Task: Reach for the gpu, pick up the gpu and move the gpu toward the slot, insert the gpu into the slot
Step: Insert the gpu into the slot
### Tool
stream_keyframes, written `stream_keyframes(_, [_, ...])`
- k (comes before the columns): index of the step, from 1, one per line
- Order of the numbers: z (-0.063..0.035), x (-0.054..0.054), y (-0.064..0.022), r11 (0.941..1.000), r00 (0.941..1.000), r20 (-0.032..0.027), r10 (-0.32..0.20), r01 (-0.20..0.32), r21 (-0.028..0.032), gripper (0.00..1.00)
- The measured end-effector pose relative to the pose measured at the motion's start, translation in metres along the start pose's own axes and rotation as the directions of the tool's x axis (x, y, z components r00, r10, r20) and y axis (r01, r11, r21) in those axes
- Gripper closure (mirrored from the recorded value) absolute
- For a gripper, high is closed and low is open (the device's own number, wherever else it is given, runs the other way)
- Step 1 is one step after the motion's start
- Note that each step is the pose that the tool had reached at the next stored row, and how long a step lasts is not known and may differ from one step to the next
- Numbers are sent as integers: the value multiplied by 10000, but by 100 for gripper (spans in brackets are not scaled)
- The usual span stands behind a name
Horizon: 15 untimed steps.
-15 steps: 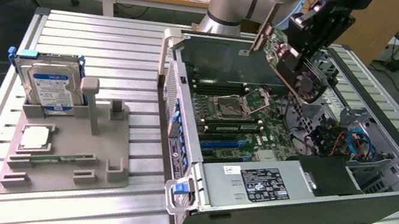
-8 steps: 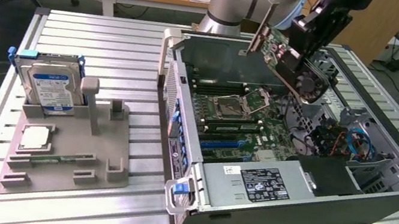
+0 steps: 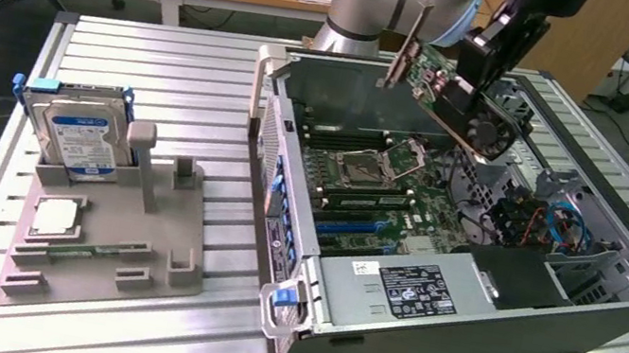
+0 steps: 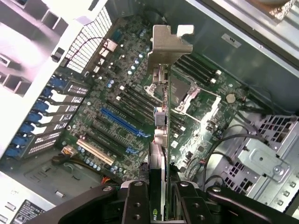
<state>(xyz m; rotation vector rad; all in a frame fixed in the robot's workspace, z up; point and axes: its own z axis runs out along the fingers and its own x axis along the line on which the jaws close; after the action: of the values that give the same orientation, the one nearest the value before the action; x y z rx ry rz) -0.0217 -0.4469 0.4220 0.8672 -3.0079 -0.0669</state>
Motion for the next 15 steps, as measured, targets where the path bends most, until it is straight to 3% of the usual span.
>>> stream_keyframes(2, [3, 0, 0, 10000, 10000, 82, -38, 38, -46, 74])
stream_keyframes(3, [5, -1, 0, 9999, 9999, 103, -97, 97, -33, 74])
stream_keyframes(9, [17, 0, 0, 9933, 9933, 63, -1155, 1155, -34, 74])
stream_keyframes(15, [33, 0, -1, 9756, 9756, 21, -2196, 2197, -43, 74])
